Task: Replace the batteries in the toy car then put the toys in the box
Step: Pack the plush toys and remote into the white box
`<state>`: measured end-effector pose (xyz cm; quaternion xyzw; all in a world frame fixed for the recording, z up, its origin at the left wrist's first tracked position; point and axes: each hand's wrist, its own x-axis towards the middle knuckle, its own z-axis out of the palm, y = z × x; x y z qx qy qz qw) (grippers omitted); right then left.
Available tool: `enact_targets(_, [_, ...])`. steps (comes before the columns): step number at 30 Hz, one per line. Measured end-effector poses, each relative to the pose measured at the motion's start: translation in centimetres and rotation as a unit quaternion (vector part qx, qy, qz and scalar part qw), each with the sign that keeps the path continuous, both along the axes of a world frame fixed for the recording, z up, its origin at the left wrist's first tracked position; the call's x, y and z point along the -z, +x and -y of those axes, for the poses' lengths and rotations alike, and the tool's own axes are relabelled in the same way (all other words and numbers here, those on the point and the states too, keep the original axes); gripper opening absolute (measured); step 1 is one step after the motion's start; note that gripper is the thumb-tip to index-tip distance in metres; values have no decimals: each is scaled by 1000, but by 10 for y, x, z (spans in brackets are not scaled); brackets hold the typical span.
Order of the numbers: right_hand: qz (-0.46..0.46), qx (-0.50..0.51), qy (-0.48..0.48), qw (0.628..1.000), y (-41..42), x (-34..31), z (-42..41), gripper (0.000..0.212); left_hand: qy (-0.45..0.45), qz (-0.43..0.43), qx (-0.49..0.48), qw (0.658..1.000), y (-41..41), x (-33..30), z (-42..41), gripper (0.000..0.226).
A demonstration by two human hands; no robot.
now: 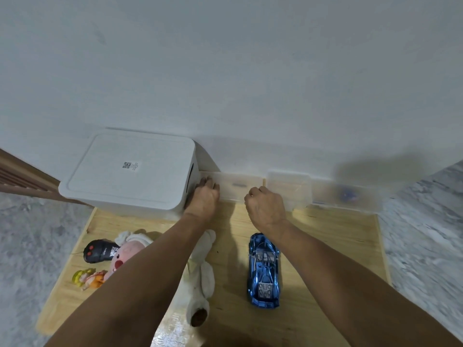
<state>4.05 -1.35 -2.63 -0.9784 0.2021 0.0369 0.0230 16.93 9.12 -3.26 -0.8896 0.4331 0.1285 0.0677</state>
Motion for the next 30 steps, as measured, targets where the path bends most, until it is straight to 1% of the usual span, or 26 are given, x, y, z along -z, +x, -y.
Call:
enact_targets(5, [17, -10, -21, 1000, 2, -1, 6, 32, 47, 24, 25, 998, 2, -3, 9, 49])
enact_targets(8, [37, -21, -27, 999, 0, 1, 11, 33, 59, 34, 38, 997, 3, -3, 11, 49])
enact_targets(9, [33, -23, -26, 999, -3, 1, 11, 30, 62, 37, 41, 997, 3, -2, 11, 50])
enact_targets(11, [8, -36, -11, 999, -6, 0, 11, 19, 82, 41, 47, 995, 2, -2, 12, 51])
enact_targets(12, [-8, -37, -4, 999, -6, -1, 11, 20, 90, 43, 51, 994, 2, -2, 13, 52])
enact_targets(13, [-22, -34, 14, 999, -5, -3, 12, 26, 96, 43, 51, 993, 2, -3, 13, 53])
enact_targets(15, [-41, 4, 78, 996, -4, -11, 14, 39, 99, 43, 53, 993, 2, -4, 14, 55])
enact_targets(17, [-12, 80, 165, 983, -8, -18, 19, 56, 86, 37, 47, 994, 2, -1, 13, 62])
enact_targets(18, [18, 109, 183, 977, -12, -20, 23, 59, 81, 39, 42, 995, 1, -1, 12, 68])
enact_targets(19, [52, 126, 174, 975, -17, -21, 28, 58, 80, 44, 39, 995, -2, -2, 12, 72])
enact_targets(21, [117, 136, 117, 977, -31, -21, 35, 52, 75, 52, 40, 995, -9, -3, 11, 69])
enact_targets(22, [128, 131, 93, 979, -38, -17, 40, 49, 67, 53, 42, 995, -14, -4, 11, 68])
enact_targets(23, [122, 125, 67, 982, -46, -12, 44, 49, 58, 50, 46, 996, -19, -4, 11, 71])
enact_targets(24, [94, 121, 44, 987, -54, -6, 48, 51, 51, 41, 59, 996, -24, -4, 12, 77])
enact_targets(26, [21, 118, 27, 992, -65, 3, 52, 58, 52, 15, 93, 994, -32, -2, 14, 87])
enact_targets(27, [11, 116, 30, 993, -68, 6, 53, 61, 54, 1, 103, 993, -35, 0, 15, 89])
enact_targets(30, [21, 108, 12, 994, -73, 15, 54, 63, 53, -39, 95, 993, -35, 4, 19, 95])
